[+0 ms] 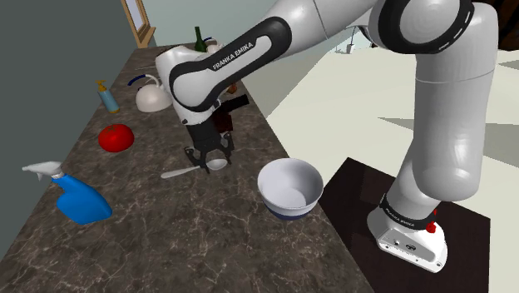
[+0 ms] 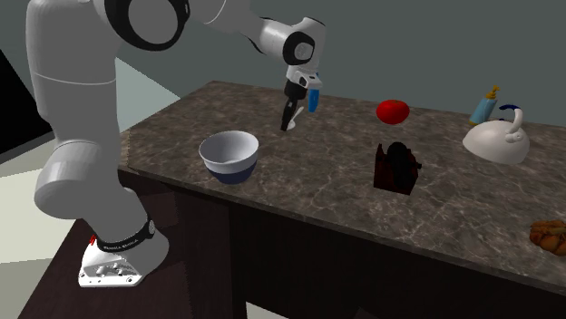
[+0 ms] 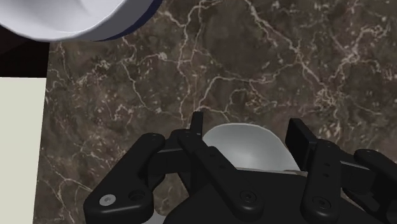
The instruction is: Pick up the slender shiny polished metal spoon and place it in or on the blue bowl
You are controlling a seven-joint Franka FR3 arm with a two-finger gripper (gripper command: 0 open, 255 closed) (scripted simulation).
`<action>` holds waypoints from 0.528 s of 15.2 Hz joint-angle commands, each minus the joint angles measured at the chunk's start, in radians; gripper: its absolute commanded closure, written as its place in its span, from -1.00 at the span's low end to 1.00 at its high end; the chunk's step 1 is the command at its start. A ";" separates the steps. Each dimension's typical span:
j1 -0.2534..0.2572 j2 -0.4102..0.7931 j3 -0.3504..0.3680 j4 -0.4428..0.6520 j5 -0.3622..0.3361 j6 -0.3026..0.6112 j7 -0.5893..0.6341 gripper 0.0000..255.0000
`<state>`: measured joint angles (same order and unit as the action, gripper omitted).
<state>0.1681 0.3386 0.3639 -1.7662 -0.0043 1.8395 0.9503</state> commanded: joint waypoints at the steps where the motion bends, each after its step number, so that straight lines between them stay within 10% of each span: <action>1: -0.001 -0.009 0.001 0.016 0.003 -0.025 -0.001 1.00; 8: -0.004 -0.038 0.005 0.072 0.013 -0.109 0.000 1.00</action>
<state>0.1649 0.3042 0.3685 -1.7022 0.0072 1.7431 0.9501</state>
